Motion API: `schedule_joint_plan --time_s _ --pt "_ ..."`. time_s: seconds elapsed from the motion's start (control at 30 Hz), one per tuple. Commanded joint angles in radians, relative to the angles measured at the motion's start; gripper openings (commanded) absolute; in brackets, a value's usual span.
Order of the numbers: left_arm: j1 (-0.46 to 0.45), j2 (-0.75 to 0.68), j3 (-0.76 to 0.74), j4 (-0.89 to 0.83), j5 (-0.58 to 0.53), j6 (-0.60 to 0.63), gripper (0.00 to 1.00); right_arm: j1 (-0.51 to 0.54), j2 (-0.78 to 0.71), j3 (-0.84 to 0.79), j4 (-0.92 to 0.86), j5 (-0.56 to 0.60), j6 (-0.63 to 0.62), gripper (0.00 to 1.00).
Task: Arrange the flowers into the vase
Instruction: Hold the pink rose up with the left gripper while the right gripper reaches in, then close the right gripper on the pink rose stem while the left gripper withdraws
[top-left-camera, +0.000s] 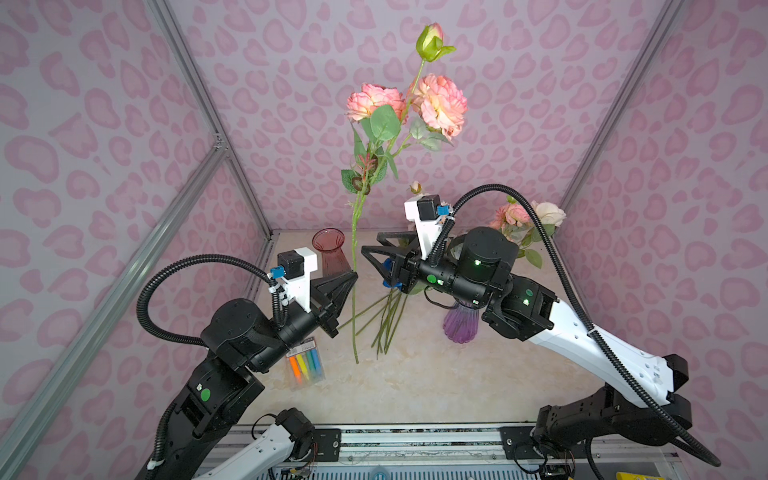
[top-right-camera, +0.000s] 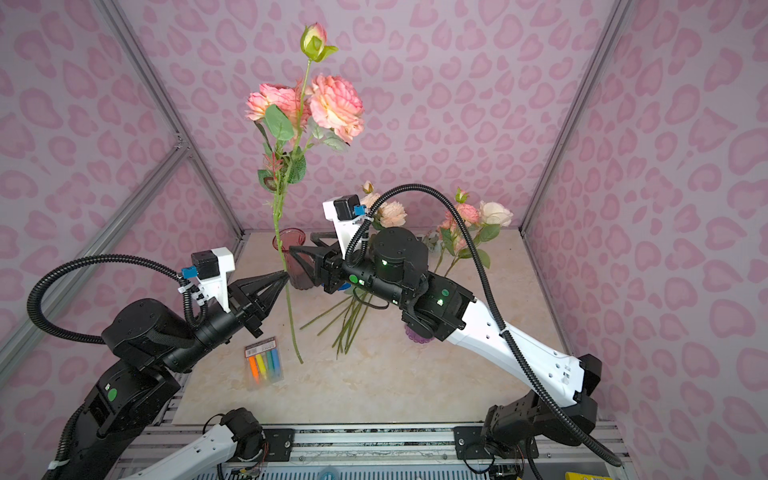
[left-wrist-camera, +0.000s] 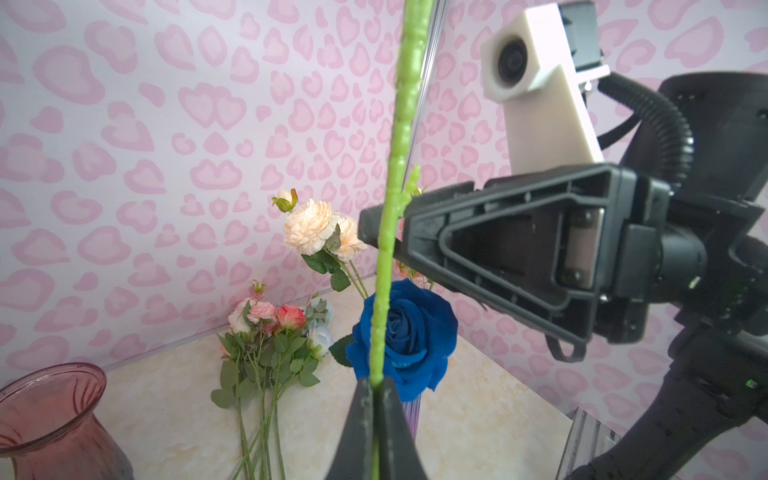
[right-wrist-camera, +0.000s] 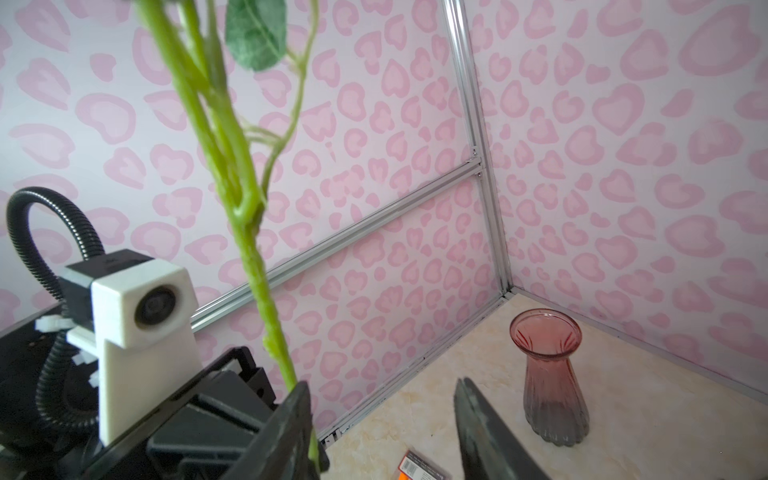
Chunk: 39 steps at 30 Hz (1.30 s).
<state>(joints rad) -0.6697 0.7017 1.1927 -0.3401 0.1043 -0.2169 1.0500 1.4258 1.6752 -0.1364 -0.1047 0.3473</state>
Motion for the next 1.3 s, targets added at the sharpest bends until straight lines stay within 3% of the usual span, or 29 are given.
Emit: schedule_joint_plan --time_s 0.0,0.1,0.3,0.5,0.6,0.73,0.8,0.87,0.93,0.97,1.13,1.27 --pt "-0.001 0.011 0.005 0.057 -0.013 -0.013 0.04 -0.016 -0.036 -0.043 0.003 0.050 -0.021 0.56" --pt "0.000 0.033 0.008 0.056 -0.008 -0.019 0.04 -0.005 -0.031 -0.020 -0.010 -0.026 -0.033 0.58" --pt "0.001 0.069 0.025 0.060 0.002 -0.021 0.04 0.012 0.067 0.113 -0.050 -0.054 -0.035 0.59" --pt "0.000 0.061 0.015 0.062 0.014 -0.019 0.04 0.010 0.113 0.147 -0.023 -0.037 -0.021 0.54" --pt "-0.001 0.051 0.006 0.063 0.013 -0.016 0.04 0.007 0.127 0.152 -0.001 -0.047 0.000 0.42" --pt "0.000 0.044 0.005 0.049 0.002 -0.006 0.04 0.007 0.143 0.165 0.003 -0.093 0.017 0.14" --pt "-0.001 0.041 0.006 0.048 -0.003 -0.005 0.04 0.007 0.138 0.166 0.015 -0.104 0.020 0.08" --pt "-0.001 0.038 0.007 0.046 -0.004 -0.004 0.15 0.007 0.130 0.171 0.015 -0.096 0.017 0.07" --pt "-0.001 0.031 0.010 0.040 -0.008 -0.002 0.47 0.007 0.123 0.185 -0.001 -0.084 0.005 0.06" --pt "-0.001 0.022 0.011 0.037 -0.011 0.004 0.53 0.008 0.122 0.199 -0.018 -0.081 -0.003 0.06" --pt "0.001 -0.055 0.012 -0.013 -0.111 0.040 0.70 0.028 0.080 0.249 -0.152 -0.055 -0.056 0.05" --pt "-0.001 -0.107 -0.004 -0.047 -0.188 0.068 0.74 0.045 -0.008 0.196 -0.264 0.010 -0.097 0.04"
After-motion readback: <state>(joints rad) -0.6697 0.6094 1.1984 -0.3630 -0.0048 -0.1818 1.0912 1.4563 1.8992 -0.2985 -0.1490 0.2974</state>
